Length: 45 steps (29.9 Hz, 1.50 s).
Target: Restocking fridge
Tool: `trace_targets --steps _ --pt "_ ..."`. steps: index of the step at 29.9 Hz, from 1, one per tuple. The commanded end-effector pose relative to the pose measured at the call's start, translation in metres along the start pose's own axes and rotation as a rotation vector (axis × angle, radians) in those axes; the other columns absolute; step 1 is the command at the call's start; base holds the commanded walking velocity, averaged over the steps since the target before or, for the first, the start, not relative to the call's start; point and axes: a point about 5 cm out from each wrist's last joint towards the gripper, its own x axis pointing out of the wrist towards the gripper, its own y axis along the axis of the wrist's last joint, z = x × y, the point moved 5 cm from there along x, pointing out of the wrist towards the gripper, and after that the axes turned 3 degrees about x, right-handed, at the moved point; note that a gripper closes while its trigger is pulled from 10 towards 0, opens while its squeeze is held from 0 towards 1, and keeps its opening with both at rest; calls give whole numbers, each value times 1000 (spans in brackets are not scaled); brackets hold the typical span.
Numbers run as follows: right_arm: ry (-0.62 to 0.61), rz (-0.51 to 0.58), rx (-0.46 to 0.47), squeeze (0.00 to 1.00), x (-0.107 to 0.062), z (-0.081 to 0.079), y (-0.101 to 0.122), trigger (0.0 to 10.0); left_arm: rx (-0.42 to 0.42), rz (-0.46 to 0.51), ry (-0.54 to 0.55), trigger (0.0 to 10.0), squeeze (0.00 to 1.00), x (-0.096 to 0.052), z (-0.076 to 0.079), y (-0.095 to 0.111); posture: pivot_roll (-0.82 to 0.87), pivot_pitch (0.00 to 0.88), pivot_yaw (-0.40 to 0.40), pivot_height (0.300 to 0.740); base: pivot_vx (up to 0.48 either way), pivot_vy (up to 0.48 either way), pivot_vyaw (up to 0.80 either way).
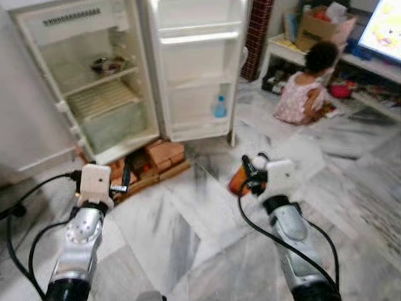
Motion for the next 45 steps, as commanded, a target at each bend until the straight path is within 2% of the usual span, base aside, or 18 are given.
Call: trace_targets --steps 1,9,15,18,22,30,40,45 --pt "-25 36 -14 0 0 9 9 10000 4 17 -14 10000 0 2 3 5 -23 0 14 740 0 -450 0" --pt "-21 45 -27 0 11 13 12 10000 -4 11 2 10000 0 2 2 4 5 0 2 740 0 -449 0" --pt "4 43 -39 0 10 11 10 10000 2 4 13 10000 0 -1 -1 2 18 0 -6 740 0 -413 0" --pt "50 43 -23 0 10 3 8 10000 -25 -3 26 10000 0 -3 -4 1 17 0 -4 740 0 0 790" --pt "48 50 -4 0 9 1 9 10000 -41 0 20 10000 0 -7 -4 1 20 0 0 740 0 0 756" --pt "73 38 1 0 7 -3 4 10000 -52 0 14 10000 0 -10 -4 0 23 0 -7 740 129 0 0" --pt "57 45 0 0 8 4 6 10000 -58 -2 10 10000 0 -11 -3 0 18 0 -2 740 357 0 0" --pt "88 37 -16 0 4 -3 3 10000 -58 -9 7 10000 0 -13 -3 -1 15 0 -3 740 390 0 0"
